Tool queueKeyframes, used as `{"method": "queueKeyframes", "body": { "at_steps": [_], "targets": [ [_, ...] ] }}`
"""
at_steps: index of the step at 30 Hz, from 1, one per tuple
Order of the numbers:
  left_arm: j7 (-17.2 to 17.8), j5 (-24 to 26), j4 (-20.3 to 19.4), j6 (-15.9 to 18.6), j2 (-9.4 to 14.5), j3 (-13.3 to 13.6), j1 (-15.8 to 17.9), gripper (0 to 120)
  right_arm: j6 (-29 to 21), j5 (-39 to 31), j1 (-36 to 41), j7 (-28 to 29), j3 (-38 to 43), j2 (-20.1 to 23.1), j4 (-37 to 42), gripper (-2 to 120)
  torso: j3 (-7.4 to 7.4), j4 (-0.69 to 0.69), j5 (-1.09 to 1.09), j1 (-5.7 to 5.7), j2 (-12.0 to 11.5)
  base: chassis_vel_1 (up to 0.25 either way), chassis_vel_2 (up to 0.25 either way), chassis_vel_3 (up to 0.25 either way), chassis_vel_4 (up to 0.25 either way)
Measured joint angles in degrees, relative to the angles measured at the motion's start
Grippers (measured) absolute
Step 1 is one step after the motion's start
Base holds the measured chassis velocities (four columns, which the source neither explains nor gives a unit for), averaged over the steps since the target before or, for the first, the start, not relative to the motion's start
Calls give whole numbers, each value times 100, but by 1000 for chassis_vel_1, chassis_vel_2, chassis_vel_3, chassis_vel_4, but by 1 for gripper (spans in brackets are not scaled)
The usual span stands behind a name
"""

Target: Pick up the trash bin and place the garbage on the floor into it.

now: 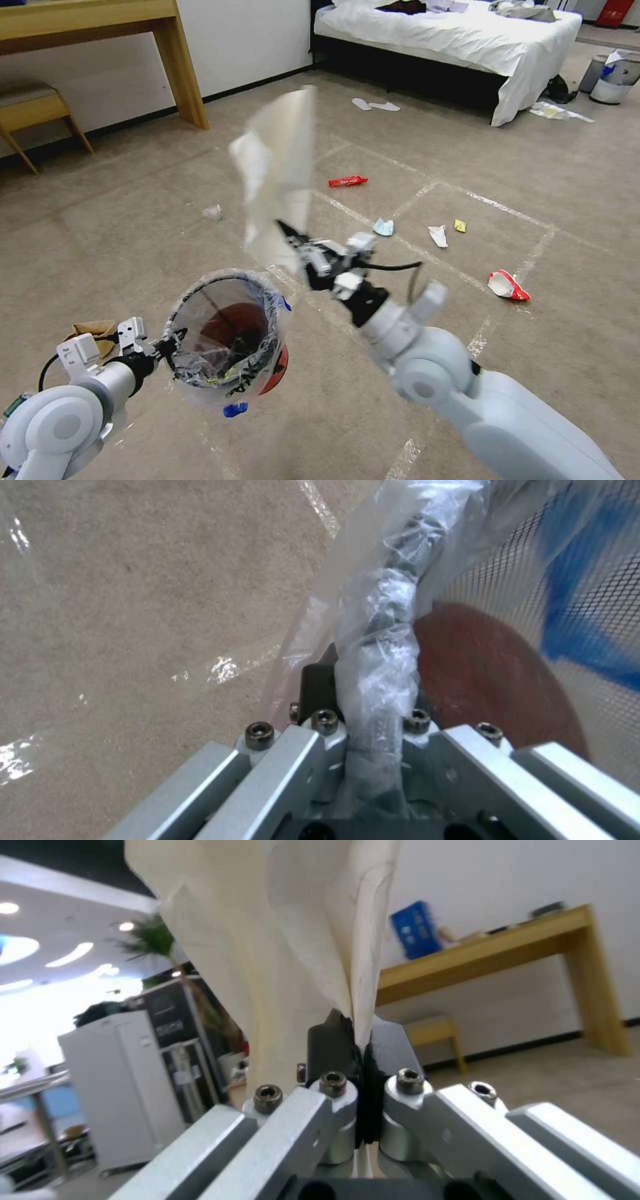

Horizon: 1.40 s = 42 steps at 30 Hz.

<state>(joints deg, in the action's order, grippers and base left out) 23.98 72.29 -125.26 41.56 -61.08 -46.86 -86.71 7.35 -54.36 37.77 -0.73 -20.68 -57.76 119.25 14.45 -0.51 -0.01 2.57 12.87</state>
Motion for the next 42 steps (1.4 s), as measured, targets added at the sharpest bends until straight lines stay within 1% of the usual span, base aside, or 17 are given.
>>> {"method": "queueKeyframes", "body": {
  "at_steps": [2, 3, 8, 10, 12, 20, 23, 35, 42],
  "targets": [
    [30, 79, -19, 13, 13, -7, -3, 1, 59, 39, -318, -40, -378, -203, -326, 0, 0, -1, 0, 0, 0, 0, 0, 0, 0],
    [30, 79, -19, 13, 13, -7, -3, 1, 59, 39, -318, -40, -378, -203, -326, 0, 0, -1, 0, 0, 0, 0, 0, 0, 0],
    [46, 135, -61, 19, 38, -38, -16, 1, 173, 116, -687, -197, -947, -495, -844, 0, 0, -1, -1, 0, 0, 0, 0, 0, 0],
    [49, 160, -81, 19, 44, -50, -28, 1, 189, 142, -728, -228, -1032, -545, -921, 0, 0, -1, -1, 0, 0, 0, 0, 0, 0],
    [64, 216, -136, 22, 56, -84, -59, 1, 245, 244, -804, -293, -1220, -716, -1147, 0, 0, -1, -1, 0, 0, 0, 0, 0, 0],
    [92, 295, -292, 25, 68, -137, -123, 1, 332, 533, -750, -352, -1425, -981, -1463, 0, 0, -2, 0, -1, 0, 0, 0, 0, 0],
    [97, 306, -364, 25, 82, -181, -183, 1, 437, 896, -564, -406, -1578, -1197, -1760, 0, 0, -1, 0, -1, 0, 0, 0, 0, 0],
    [99, 334, -454, 24, 111, -221, -225, 1, 612, 1246, -490, -546, -1677, -1363, -2189, 0, 0, -1, 0, -1, 0, 0, 0, 0, 0],
    [103, 352, -461, 20, 148, -233, -229, 1, 683, 1350, -451, -620, -1655, -1306, -2333, 0, 0, -2, 1, -1, 0, 0, 0, 0, 0]
  ]
}}
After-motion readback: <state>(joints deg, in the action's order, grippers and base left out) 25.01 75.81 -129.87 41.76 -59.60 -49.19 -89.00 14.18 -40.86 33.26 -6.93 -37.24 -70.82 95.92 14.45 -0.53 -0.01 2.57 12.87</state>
